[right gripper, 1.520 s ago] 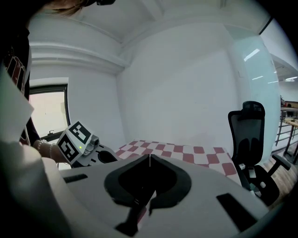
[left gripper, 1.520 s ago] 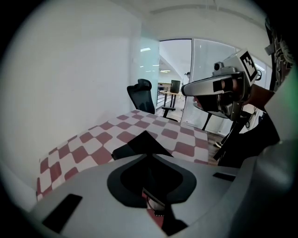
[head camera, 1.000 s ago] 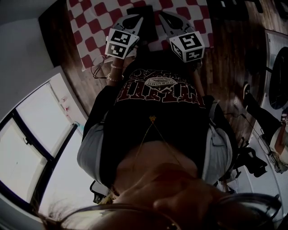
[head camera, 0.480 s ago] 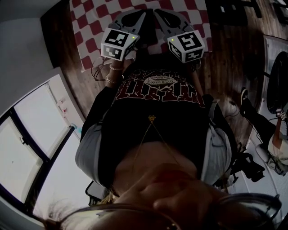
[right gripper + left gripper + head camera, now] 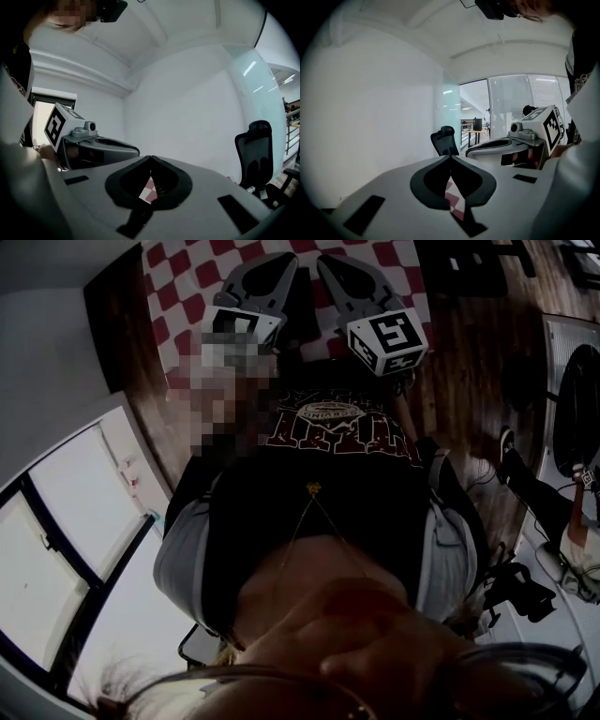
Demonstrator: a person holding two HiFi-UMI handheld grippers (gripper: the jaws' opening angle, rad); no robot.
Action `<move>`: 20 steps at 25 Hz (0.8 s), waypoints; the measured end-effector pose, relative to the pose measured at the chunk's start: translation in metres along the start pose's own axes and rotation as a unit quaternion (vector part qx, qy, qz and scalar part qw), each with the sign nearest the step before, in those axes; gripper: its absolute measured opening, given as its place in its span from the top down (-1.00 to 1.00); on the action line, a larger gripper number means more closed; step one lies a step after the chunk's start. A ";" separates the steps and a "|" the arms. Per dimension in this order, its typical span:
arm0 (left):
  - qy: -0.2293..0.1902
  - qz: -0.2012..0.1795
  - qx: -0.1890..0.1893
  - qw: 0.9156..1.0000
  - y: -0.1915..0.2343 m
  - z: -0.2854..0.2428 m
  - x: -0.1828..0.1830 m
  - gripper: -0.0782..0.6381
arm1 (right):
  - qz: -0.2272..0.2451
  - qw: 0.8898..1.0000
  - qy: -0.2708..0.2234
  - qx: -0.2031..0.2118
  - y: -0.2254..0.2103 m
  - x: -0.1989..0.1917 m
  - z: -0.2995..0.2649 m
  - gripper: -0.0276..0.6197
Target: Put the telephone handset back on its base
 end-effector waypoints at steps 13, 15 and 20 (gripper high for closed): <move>-0.024 0.005 0.004 1.000 -0.005 0.004 0.008 0.75 | 0.005 1.000 -0.028 0.006 -0.001 0.015 0.007 0.85; -0.027 0.004 0.011 1.000 -0.003 0.010 0.006 0.75 | 0.008 0.999 -0.029 0.013 0.005 0.016 0.003 0.85; -0.017 0.008 0.029 0.999 -0.013 0.011 0.011 0.75 | 0.012 0.999 -0.031 0.033 0.002 0.019 0.007 0.85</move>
Point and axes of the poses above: the fingertips, and each gripper's own axes: z backward along the fingers, y to its left, x out of its top, the point moved 7 cm from there along z, backward along the fingers, and after that the axes turned 15 degrees about -x, right-handed, at the moved point
